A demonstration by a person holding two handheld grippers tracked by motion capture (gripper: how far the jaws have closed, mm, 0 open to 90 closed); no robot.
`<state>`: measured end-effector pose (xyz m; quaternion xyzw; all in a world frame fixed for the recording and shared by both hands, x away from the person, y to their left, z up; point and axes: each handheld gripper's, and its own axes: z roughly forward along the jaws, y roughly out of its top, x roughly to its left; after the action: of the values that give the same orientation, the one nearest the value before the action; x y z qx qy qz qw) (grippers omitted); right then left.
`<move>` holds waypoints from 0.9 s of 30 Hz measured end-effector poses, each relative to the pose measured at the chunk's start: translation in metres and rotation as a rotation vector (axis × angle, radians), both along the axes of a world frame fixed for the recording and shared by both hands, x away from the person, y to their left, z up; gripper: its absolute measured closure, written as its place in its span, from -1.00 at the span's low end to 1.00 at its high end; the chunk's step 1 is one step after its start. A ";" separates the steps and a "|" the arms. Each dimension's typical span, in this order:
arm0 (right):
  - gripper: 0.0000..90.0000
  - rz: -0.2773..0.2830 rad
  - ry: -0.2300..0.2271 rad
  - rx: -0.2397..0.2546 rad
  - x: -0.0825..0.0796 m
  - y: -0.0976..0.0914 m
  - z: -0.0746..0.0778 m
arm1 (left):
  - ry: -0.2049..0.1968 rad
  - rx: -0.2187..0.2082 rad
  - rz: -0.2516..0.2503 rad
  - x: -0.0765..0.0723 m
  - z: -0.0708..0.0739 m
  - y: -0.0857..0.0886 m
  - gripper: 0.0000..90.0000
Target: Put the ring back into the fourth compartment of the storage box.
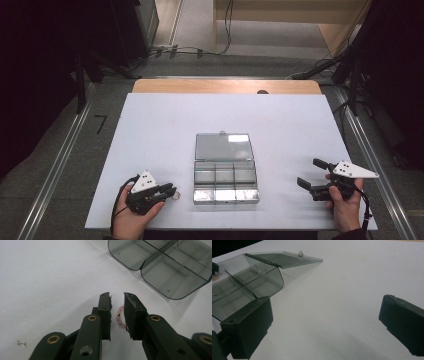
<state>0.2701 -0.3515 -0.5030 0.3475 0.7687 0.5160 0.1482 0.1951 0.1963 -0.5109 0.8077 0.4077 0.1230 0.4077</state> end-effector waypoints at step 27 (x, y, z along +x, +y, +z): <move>-1.00 -0.011 -0.002 -0.013 0.001 0.002 -0.001 | -0.032 0.074 -0.023 -0.001 -0.003 -0.009 0.93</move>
<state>0.2711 -0.3498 -0.5035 0.3503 0.7699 0.5106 0.1541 0.1945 0.1876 -0.5136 0.8248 0.3869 0.1462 0.3856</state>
